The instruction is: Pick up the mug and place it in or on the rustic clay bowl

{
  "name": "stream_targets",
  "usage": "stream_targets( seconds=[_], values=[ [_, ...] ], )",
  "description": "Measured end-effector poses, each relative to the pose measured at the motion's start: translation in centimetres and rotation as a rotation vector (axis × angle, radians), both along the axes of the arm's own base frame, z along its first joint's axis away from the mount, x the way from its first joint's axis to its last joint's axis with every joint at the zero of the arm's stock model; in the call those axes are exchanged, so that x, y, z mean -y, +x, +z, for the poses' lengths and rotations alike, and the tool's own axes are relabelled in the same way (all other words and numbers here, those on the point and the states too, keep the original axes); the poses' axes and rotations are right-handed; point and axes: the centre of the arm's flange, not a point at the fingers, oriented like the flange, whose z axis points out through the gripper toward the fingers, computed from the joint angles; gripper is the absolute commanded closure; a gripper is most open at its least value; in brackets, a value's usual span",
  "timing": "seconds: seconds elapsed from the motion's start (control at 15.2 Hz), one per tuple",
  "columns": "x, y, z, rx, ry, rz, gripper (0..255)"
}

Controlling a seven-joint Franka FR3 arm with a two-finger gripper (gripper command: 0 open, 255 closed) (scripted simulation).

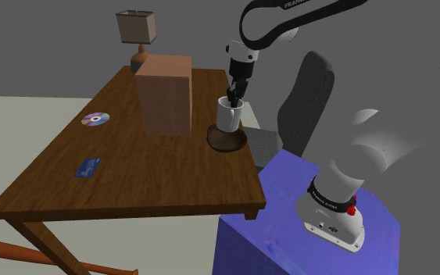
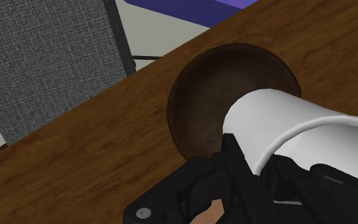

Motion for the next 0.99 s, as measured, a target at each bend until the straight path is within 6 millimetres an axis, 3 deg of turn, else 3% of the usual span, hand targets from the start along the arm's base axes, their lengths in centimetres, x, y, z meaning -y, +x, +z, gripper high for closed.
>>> stream_targets(
  seconds=[0.53,0.99],
  values=[
    [-0.1,0.0,-3.9,0.0,0.0,0.0,255],
    [-0.1,0.0,-4.5,0.001,0.0,0.0,255]
  ],
)
